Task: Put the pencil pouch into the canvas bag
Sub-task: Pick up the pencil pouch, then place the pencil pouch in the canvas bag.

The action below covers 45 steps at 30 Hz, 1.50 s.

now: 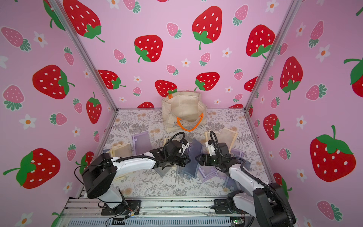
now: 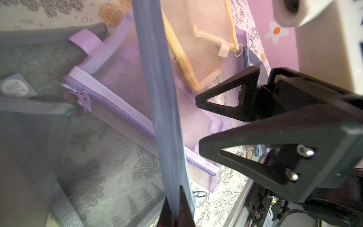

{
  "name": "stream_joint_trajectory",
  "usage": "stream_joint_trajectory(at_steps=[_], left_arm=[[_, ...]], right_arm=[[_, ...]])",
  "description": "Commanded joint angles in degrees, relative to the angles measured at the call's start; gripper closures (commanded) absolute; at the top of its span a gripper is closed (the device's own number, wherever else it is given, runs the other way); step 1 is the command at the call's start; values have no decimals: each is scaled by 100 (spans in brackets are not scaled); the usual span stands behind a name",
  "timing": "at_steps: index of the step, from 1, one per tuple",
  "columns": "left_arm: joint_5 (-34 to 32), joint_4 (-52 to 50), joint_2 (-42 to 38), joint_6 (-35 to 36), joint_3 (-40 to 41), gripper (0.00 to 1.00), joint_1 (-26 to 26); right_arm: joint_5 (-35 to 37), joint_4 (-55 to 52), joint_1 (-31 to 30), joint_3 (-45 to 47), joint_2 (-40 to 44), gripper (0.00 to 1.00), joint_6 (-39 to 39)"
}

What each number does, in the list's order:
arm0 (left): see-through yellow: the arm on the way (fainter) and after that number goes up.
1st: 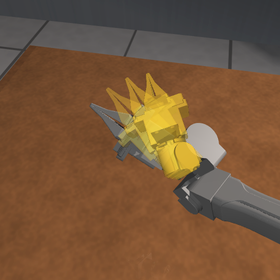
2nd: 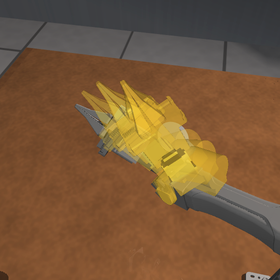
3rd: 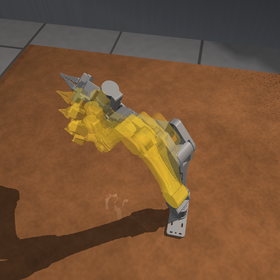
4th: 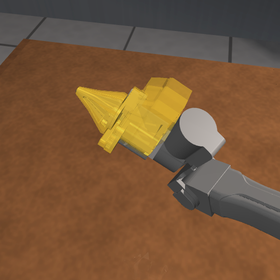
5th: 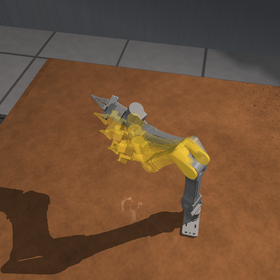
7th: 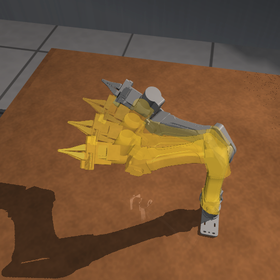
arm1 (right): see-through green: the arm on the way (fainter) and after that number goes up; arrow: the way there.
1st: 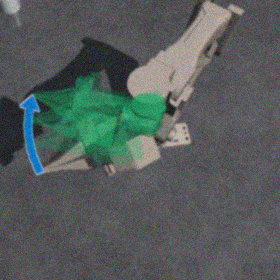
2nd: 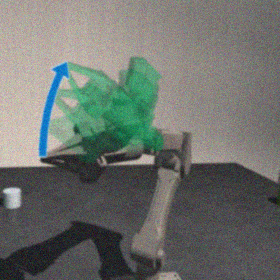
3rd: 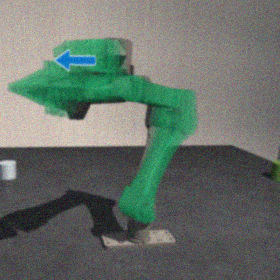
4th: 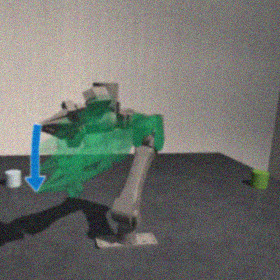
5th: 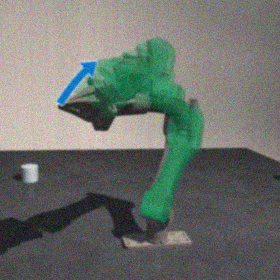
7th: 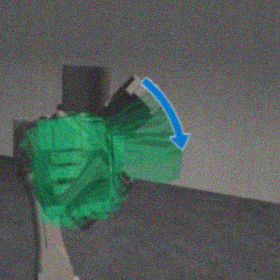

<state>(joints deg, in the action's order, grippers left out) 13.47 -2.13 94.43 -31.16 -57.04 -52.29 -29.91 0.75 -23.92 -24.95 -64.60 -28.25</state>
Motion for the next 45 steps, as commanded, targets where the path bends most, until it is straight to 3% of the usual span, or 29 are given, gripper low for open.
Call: stream_joint_trajectory(at_steps=[1,16,25,35,39,45], left_arm=[[-361,-720,-163,491,-371,100,-9],[-720,-1309,-581,1117,-625,100,-9],[-811,-1646,-1094,1818,-921,100,-10],[-1431,-2173,-1459,2587,-1240,100,-9],[-2028,-2456,-1427,3097,-1695,100,-9],[-2355,-2712,-993,4739,-2840,100,-9]], right_arm=[[-67,-338,-42,-175,258,17,46],[-506,-805,69,-488,1195,13,-49],[-1296,-973,839,-527,1984,10,-210],[-1460,-1174,1384,-493,2092,10,-41],[-1479,-1170,1437,-526,2071,10,-5],[-1537,-1157,1469,-667,1919,10,74]])
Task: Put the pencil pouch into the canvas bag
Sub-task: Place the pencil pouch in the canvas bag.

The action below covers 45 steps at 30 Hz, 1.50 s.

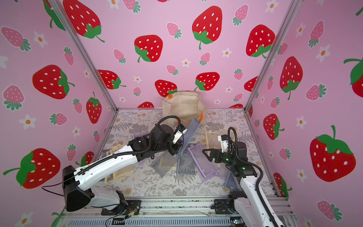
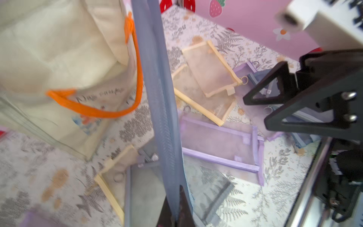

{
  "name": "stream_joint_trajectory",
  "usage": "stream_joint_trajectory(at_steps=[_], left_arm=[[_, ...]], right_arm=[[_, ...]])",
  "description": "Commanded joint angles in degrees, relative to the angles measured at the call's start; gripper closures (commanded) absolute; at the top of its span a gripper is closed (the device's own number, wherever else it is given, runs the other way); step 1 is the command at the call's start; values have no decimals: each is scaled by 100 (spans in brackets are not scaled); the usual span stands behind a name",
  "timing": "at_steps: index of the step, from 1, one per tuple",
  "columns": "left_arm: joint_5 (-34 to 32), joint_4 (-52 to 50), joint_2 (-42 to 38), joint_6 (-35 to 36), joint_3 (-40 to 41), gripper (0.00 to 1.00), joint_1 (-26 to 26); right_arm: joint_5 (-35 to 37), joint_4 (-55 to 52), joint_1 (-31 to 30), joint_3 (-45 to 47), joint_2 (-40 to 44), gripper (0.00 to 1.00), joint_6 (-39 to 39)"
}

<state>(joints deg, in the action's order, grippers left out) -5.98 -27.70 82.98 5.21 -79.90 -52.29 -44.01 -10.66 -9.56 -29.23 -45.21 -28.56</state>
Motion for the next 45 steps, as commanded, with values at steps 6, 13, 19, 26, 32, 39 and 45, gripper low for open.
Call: stream_joint_trajectory(at_steps=[6,13,19,26,32,39,45], left_arm=[[-1023,73,1086,2923,-1933,100,293],[-167,1342,1994,3909,-2582,100,1007],[136,1607,2754,4416,-3262,100,1254],[392,1618,2900,4536,-3470,100,1299],[672,1802,2552,4590,-3251,100,1420],[903,1877,2838,4555,-3368,100,1734],[1028,1683,3287,4644,-3500,100,1967]], right_arm=[[-223,-20,57,-295,-65,5,106],[-303,0,84,-342,-112,5,131],[-310,9,116,-320,-196,5,174],[-250,123,138,-311,-302,5,134],[-178,125,144,-346,-402,5,171],[-163,199,148,-362,-459,5,109],[-80,108,150,-320,-339,5,149]])
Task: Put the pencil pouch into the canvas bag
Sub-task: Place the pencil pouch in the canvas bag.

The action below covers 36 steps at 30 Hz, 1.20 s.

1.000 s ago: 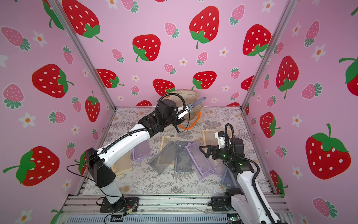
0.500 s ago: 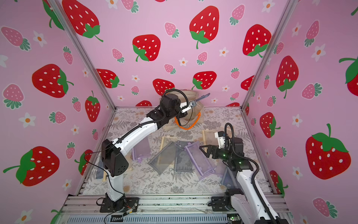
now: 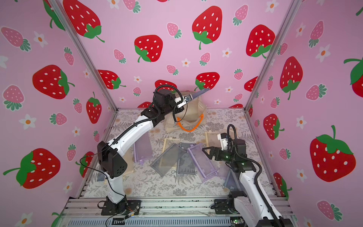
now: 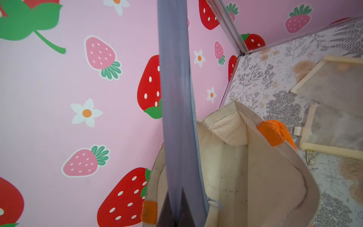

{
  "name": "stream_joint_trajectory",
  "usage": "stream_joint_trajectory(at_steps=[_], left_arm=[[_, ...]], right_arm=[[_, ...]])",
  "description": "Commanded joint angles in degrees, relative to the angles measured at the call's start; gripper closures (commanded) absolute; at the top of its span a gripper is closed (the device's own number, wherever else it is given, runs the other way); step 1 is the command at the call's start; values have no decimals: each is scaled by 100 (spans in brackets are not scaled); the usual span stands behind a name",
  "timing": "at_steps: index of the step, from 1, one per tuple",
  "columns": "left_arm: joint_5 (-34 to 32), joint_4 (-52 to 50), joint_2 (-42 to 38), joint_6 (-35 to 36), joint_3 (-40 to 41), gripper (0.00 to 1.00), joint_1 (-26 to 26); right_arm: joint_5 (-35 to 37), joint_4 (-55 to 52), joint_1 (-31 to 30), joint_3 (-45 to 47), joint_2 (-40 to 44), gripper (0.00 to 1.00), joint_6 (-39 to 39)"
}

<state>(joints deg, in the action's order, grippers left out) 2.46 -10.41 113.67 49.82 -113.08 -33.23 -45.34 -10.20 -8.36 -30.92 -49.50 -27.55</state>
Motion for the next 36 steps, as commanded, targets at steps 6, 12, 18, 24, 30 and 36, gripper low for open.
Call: stream_joint_trajectory(at_steps=[6,12,18,24,30,36], left_arm=[[264,-96,383,177,8,100,304],[217,-223,435,341,201,100,437],[97,-516,545,639,203,100,469],[-146,-939,851,921,-105,100,467],[-169,-1302,1279,823,-651,100,467],[25,-1175,1117,435,-759,65,433]], right_arm=[[50,96,45,-195,-95,5,112],[49,215,48,-191,-230,5,110],[-8,394,52,-177,-473,5,74],[-24,412,73,-178,-510,5,118],[-78,431,132,-214,-552,5,135],[-123,422,193,-221,-589,5,162]])
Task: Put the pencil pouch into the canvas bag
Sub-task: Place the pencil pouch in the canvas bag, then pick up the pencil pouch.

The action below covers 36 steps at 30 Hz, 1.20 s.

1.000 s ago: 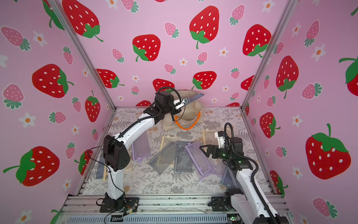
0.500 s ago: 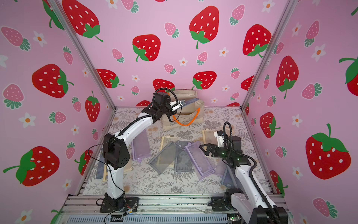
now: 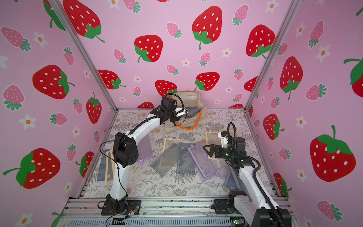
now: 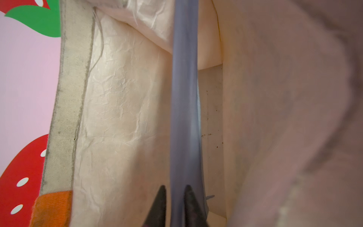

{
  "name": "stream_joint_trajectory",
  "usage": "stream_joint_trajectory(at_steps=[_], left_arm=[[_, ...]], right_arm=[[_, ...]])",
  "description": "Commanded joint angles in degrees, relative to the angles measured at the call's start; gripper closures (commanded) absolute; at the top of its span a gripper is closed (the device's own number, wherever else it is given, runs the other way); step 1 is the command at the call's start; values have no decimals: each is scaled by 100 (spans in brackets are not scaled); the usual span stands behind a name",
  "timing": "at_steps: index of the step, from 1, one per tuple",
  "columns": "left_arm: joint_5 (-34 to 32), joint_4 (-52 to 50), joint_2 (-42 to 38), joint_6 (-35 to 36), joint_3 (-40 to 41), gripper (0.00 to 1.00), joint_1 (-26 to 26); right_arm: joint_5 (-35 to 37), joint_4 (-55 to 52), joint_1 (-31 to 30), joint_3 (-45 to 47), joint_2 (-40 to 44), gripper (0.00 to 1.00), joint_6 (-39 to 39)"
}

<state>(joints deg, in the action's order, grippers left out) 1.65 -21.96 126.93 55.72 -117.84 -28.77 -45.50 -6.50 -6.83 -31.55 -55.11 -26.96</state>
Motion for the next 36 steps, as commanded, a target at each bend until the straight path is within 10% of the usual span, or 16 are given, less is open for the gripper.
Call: stream_joint_trajectory(at_steps=[1,9,16,25,36], left_arm=[[169,-4,-297,-235,-282,63,-14],[332,-77,-1170,-1006,-312,44,-177],[-829,577,-2830,-3538,1281,1,-909],[-298,1265,-5183,-7875,5347,1,-1829],[-340,3400,-4674,-9768,7478,13,-2967]], right_arm=[[-113,53,50,-164,-27,5,103],[-21,-106,59,-128,9,5,203],[171,-513,52,-141,-62,5,461],[383,-782,-13,-331,-645,10,875],[902,-275,-354,-69,-1380,11,574]])
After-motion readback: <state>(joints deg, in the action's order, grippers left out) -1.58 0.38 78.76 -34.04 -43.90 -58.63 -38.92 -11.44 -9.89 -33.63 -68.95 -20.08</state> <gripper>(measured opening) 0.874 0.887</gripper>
